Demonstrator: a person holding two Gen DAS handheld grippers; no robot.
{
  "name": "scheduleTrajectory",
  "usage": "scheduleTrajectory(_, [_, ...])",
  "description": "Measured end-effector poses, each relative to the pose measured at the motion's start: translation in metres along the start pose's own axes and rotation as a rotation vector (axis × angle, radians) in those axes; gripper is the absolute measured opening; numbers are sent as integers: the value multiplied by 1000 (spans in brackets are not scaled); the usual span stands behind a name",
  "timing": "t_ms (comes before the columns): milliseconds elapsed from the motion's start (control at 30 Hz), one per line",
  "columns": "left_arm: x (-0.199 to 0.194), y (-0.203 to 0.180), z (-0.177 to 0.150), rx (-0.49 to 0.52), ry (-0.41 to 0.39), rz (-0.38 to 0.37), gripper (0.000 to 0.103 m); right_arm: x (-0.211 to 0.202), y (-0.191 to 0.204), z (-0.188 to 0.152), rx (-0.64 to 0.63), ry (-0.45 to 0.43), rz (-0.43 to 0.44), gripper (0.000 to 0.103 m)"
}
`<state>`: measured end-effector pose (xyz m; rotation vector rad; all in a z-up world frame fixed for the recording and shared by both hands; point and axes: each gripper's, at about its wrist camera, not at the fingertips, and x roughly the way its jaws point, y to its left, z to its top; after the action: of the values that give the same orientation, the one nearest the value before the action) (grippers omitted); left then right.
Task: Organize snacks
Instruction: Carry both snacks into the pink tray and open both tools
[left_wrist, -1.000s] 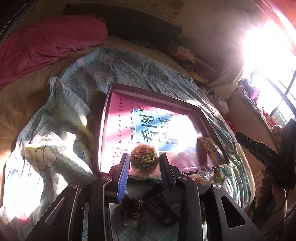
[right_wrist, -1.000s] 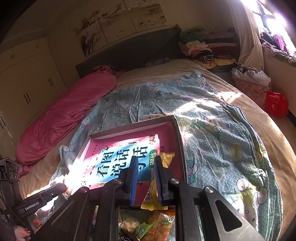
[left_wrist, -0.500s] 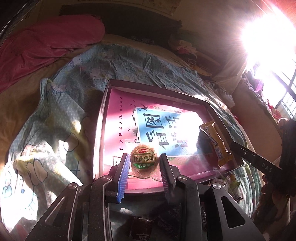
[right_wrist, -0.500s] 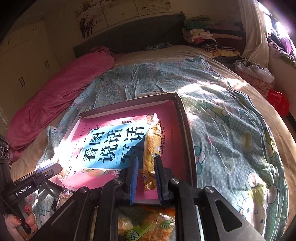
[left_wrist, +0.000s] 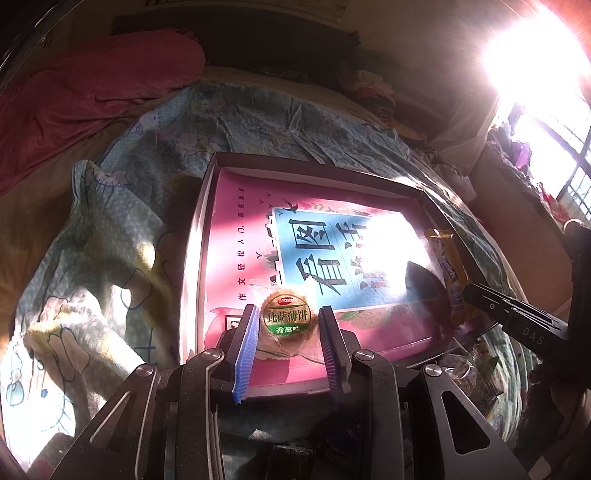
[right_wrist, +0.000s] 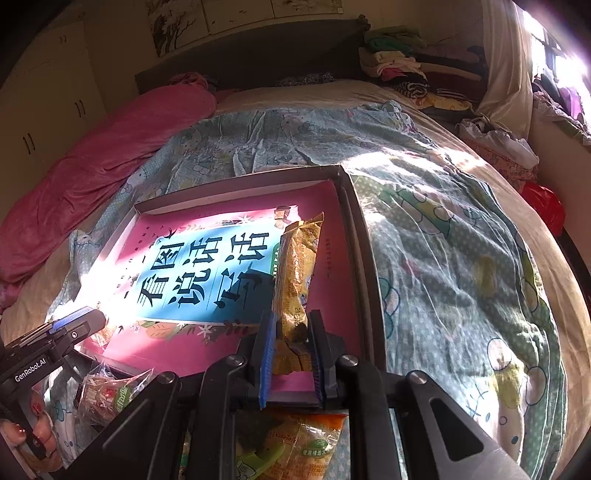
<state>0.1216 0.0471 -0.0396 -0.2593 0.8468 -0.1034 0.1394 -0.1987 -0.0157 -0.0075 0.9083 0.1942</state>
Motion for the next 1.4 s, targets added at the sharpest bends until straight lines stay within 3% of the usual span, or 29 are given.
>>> scheduleTrajectory(633, [-1,2,2,-4,26,-22,35,-5,-16,-7,67,30,-48,18])
scheduleTrajectory(900, [1,2,1,-10,42,-25,47,-12,-15,-6,74,10,-33,19])
scheduleTrajectory(1067, [-2,2,2,-5,34,-25,57,-18,-13,-5,75,-10,-23,35])
scheduleTrajectory(1400, [-9,0,3,0,27,-38,70,-25,-10,-5,71,-33,-15,43])
